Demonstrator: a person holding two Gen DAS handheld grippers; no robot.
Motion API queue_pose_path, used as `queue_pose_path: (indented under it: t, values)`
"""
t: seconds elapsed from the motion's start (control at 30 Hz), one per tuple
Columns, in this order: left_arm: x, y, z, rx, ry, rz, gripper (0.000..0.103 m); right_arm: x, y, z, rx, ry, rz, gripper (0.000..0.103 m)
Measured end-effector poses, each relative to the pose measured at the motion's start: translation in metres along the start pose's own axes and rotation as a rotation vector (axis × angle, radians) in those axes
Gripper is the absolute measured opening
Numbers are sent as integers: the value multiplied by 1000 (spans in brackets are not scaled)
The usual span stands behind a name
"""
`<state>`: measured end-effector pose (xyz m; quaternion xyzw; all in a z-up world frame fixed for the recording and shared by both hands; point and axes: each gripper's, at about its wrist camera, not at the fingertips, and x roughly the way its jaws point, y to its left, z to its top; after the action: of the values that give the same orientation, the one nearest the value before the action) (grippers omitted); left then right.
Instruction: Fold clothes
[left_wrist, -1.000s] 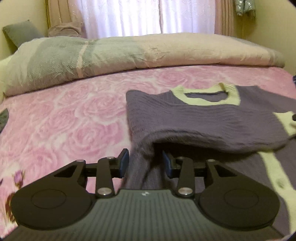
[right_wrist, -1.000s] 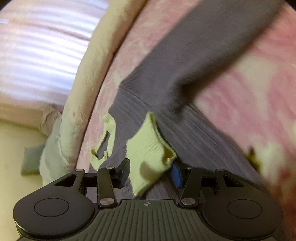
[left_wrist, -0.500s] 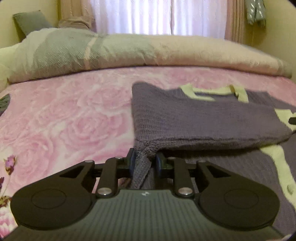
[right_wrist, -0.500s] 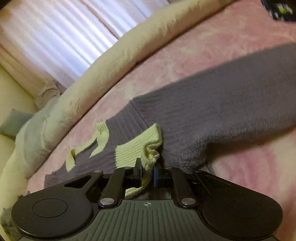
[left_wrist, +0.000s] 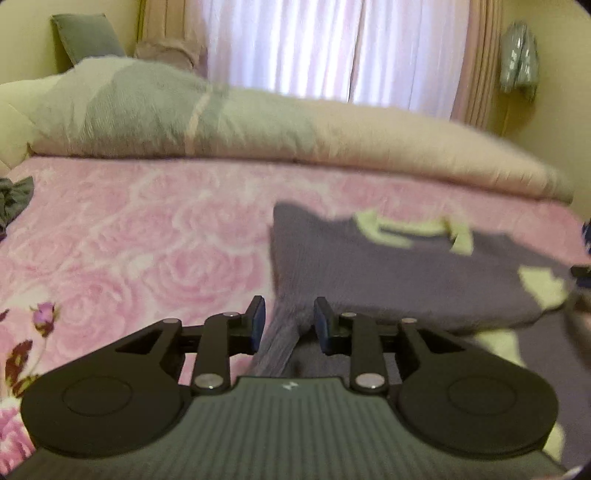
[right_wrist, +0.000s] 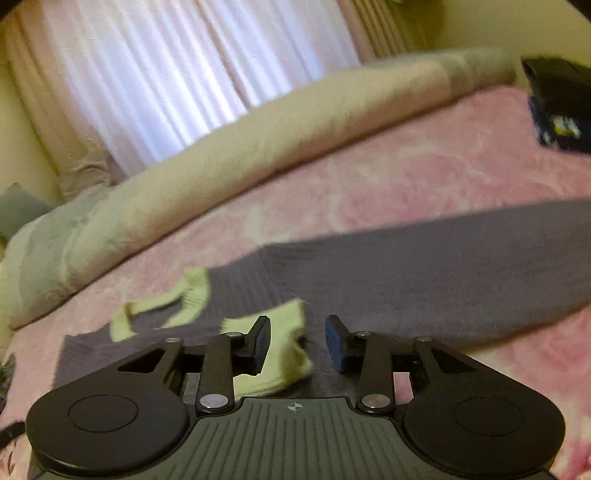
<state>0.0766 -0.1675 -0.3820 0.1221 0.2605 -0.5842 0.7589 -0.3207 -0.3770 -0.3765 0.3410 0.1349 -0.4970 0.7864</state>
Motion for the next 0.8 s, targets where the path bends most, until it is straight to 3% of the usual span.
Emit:
queue_pose_path:
  t: [0.07, 0.17, 0.23, 0.33, 0.37, 0.4, 0.43, 0.47, 0.53, 0.67, 0.8]
  values:
    - [12, -8, 5, 17, 15, -61, 24, 9, 9, -4, -34, 47, 88, 37]
    - [43, -12, 0, 9, 96, -59, 25, 35, 8, -18, -16, 139, 101, 36]
    - [64, -10, -6, -23, 153, -34, 19, 39, -8, -22, 67, 140, 86, 20]
    - [55, -9, -5, -64, 157, -31, 19, 21, -38, -16, 215, 125, 112, 18]
    - [49, -9, -6, -72, 158, -32, 20, 13, -49, -13, 243, 110, 103, 21]
    - [43, -9, -6, -77, 160, -33, 21, 1, -61, -12, 276, 89, 89, 48]
    - [36, -10, -8, -88, 162, -37, 25, -13, -75, -12, 319, 61, 78, 69]
    - [28, -10, -10, -103, 163, -42, 26, -27, -90, -12, 363, 33, 67, 84]
    - [13, -8, -15, -149, 171, -66, 26, -53, -124, -13, 456, -12, 64, 84]
    - [-9, -11, -34, -248, 210, -119, 27, -91, -205, -25, 767, -108, 64, 83]
    - [-16, -13, -44, -271, 236, -110, 27, -107, -270, -37, 1022, -205, 132, 61]
